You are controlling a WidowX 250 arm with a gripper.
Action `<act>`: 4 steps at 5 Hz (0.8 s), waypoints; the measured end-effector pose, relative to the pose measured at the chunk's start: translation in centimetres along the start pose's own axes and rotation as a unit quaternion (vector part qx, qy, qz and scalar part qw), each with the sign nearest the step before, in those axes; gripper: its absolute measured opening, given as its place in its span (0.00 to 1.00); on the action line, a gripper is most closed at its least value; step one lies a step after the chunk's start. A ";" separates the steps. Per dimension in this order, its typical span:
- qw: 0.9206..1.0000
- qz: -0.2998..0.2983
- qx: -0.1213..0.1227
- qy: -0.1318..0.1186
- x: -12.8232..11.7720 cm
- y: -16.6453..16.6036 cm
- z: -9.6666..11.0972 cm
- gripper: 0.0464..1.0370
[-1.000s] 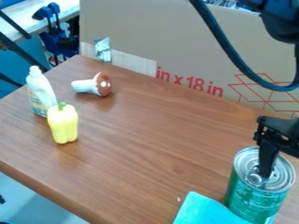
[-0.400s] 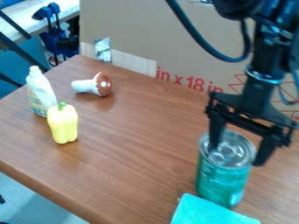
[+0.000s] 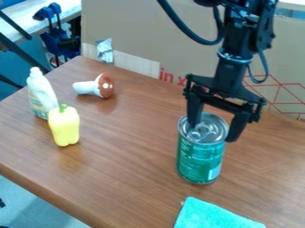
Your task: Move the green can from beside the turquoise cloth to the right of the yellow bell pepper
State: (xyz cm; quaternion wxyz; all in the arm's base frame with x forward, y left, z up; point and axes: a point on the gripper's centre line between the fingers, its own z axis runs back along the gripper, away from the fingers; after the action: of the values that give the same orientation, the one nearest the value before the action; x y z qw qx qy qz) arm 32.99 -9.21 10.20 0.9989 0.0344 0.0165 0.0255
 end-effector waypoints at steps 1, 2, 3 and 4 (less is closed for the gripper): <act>1.000 0.016 0.000 0.004 0.7 2.4 0.0 0.96; 0.999 0.054 0.002 -0.002 1.6 5.7 0.0 0.96; 0.995 0.095 0.004 -0.026 1.6 9.9 2.1 0.96; 0.993 0.112 0.004 -0.040 1.1 11.1 3.1 0.96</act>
State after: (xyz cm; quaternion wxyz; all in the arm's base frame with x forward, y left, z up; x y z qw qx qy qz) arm 33.60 1.70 14.07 0.9896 0.0407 -0.0273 0.1354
